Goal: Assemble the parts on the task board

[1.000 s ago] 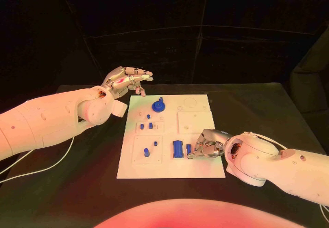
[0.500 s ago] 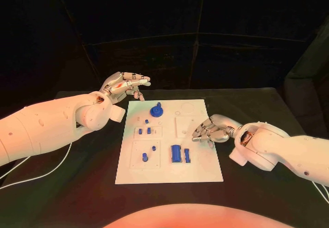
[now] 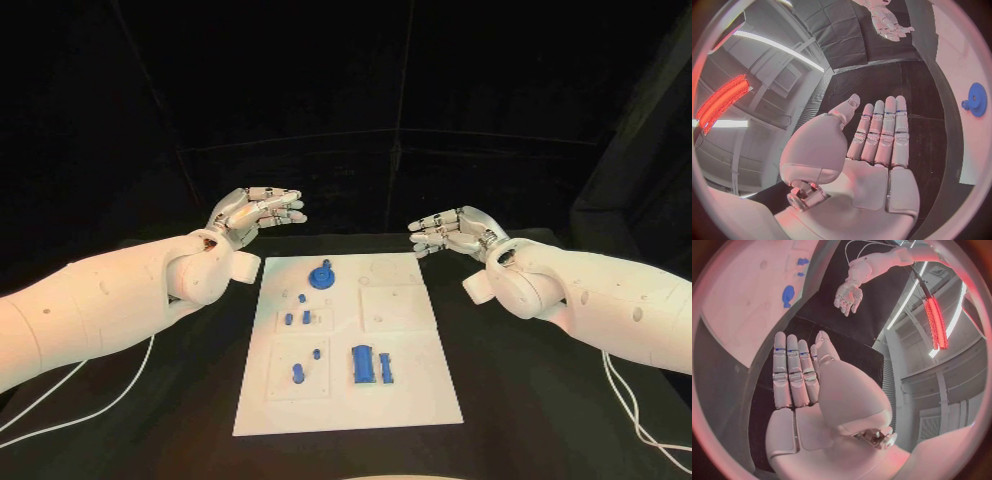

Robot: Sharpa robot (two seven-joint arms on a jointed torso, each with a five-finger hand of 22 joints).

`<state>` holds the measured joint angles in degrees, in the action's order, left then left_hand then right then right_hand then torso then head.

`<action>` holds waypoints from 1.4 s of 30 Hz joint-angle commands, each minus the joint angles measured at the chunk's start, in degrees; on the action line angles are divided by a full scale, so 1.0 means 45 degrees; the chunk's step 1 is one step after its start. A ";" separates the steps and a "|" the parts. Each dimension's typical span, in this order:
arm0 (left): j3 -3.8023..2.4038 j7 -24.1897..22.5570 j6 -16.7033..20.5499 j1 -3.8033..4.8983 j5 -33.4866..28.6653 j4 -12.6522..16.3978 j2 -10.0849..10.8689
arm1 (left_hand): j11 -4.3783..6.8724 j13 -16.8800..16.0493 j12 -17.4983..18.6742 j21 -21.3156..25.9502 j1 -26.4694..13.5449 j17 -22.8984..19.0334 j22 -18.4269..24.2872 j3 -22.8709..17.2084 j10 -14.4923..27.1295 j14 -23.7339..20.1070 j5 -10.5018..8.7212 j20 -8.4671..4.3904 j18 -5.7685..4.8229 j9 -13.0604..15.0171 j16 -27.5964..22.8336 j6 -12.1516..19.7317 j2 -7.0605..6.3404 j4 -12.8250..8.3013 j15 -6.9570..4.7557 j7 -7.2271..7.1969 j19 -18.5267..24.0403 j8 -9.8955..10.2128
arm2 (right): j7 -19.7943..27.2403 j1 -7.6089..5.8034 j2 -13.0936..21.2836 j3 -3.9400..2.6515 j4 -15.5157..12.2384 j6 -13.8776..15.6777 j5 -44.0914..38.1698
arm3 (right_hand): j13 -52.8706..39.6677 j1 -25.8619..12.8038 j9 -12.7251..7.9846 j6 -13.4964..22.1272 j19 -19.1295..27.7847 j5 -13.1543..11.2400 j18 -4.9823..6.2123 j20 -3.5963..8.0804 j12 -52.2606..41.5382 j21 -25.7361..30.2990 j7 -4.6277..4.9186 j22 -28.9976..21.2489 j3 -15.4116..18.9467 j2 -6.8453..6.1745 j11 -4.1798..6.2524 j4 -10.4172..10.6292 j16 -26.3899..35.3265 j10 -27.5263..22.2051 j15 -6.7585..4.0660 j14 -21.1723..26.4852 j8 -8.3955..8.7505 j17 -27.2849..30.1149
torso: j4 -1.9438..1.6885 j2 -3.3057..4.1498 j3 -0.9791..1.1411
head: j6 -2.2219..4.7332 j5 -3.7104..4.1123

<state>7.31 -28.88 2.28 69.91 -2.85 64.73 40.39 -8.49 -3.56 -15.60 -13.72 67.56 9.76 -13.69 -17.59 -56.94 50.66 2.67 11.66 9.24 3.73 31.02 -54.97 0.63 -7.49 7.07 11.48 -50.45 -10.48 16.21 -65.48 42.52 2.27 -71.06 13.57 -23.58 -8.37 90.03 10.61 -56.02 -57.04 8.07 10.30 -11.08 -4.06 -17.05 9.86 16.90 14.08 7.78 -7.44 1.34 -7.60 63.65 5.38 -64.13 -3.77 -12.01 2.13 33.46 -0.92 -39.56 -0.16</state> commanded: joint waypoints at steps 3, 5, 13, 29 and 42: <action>0.0002 -0.0795 0.0043 -0.0078 -0.0758 -0.0847 -0.0547 | -0.0253 -0.0017 0.0872 0.0997 0.0126 -0.0894 0.0757 0.0367 -0.0087 0.0143 -0.0017 0.0633 0.0185 0.0014 -0.1922 0.0075 0.0204 -0.0037 0.0232 0.0058 0.0920 0.0436 | 0.1724 -0.0070 -0.0839 -0.0064 0.1373 -0.0156 0.1957 | 0.0889 -0.0515 -0.0557 0.0182 -0.0124 -0.0080 0.0047 -0.0249 0.0073 0.0982 0.0118 -0.0780 -0.0033 0.0070 -0.0176 -0.0385 0.0752 -0.0155 0.0202 -0.0018 0.0043 0.0867 | -0.0065 -0.0220 0.0013 | 0.0421 0.0008; 0.0003 -0.0850 0.0116 -0.0105 -0.0792 -0.1097 -0.0733 | -0.0227 -0.0007 0.0946 0.1028 0.0147 -0.0954 0.0797 0.0398 -0.0081 0.0160 0.0009 0.0673 0.0229 0.0009 -0.2061 0.0085 0.0192 -0.0057 0.0264 0.0064 0.0920 0.0477 | 0.1807 -0.0076 -0.1059 -0.0075 0.1705 -0.0164 0.2029 | 0.1025 -0.0636 -0.0685 0.0168 -0.0247 -0.0073 0.0049 -0.0270 0.0067 0.1174 0.0138 -0.0952 -0.0076 0.0111 -0.0188 -0.0508 0.0836 -0.0161 0.0212 -0.0097 0.0037 0.1058 | -0.0104 -0.0234 0.0027 | 0.0551 -0.0001; -0.0119 -0.0275 0.0770 -0.0277 -0.0257 -0.0441 -0.0534 | 0.0717 0.0792 0.2136 0.1947 -0.6631 -0.2168 0.1839 0.1986 0.5623 -0.4921 -0.0594 -0.0758 -0.0690 -0.0828 -0.4344 0.5511 -0.0139 0.0718 -0.0544 -0.1093 0.5519 0.1332 | 0.1151 0.0087 -0.0819 -0.0107 0.0923 0.0710 0.1586 | 0.1861 -0.9251 -0.1436 0.5616 0.5487 -0.0826 -0.0910 0.0936 0.0903 0.2345 -0.0890 -0.2207 -0.1436 -0.0703 0.0631 -0.0298 0.1689 -0.6369 -0.1195 0.6271 0.0837 0.2669 | -0.0248 -0.0329 0.0105 | 0.0775 0.0020; -0.1166 -0.0224 0.6704 -0.1592 0.0363 0.3767 0.0502 | 0.1887 0.0792 0.3467 0.3050 -1.0751 -0.2168 0.3041 0.2924 0.9083 -0.8038 -0.0594 -0.1661 -0.2053 -0.0828 -0.5598 0.8813 -0.0139 0.1664 -0.1572 -0.2551 0.8319 0.2330 | 0.2756 0.1028 0.0300 -0.0448 -0.3480 0.5934 0.4726 | 0.1861 -1.4481 -0.2357 0.8946 0.8983 -0.1794 -0.1336 0.2463 0.0903 0.3788 -0.2192 -0.3755 -0.3128 -0.1729 0.1653 -0.0298 0.1689 -1.0151 -0.1195 1.0159 0.0837 0.2669 | -0.0474 -0.0508 0.0205 | 0.1151 0.0037; -0.1620 -0.0203 0.9277 -0.2162 0.0631 0.5592 0.0951 | 0.1887 0.0792 0.3467 0.3050 -1.2438 -0.2168 0.3041 0.3908 1.0494 -0.9310 -0.0594 -0.2592 -0.2053 -0.0828 -0.6893 1.0159 -0.0139 0.1664 -0.1572 -0.2551 0.9444 0.2330 | 0.3018 0.1181 0.0483 -0.0504 -0.4200 0.6788 0.5239 | 0.1861 -1.6637 -0.2357 1.0313 1.0426 -0.1794 -0.2288 0.2463 0.0903 0.3788 -0.2192 -0.3755 -0.3128 -0.1729 0.1653 -0.0298 0.1689 -1.1704 -0.1195 1.1760 0.0837 0.2669 | -0.0474 -0.0508 0.0205 | 0.1151 0.0037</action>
<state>0.13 -29.48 39.21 60.11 -1.28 89.60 44.61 -0.18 -0.07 -0.41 -0.46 15.65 0.10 -0.22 -1.37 -13.11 11.79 0.21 0.90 1.24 0.11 3.42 -12.50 0.02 -0.09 0.07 0.35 -10.71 -0.43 28.10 -60.07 44.68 0.08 -89.78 41.73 -1.45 -0.07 20.41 0.11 -12.95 -13.68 0.36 1.26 -0.48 -0.21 -0.64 0.23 0.45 0.95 0.09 -0.14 0.02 -0.27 14.74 0.00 -15.12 -0.23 -0.11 0.00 31.18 0.00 -34.37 0.00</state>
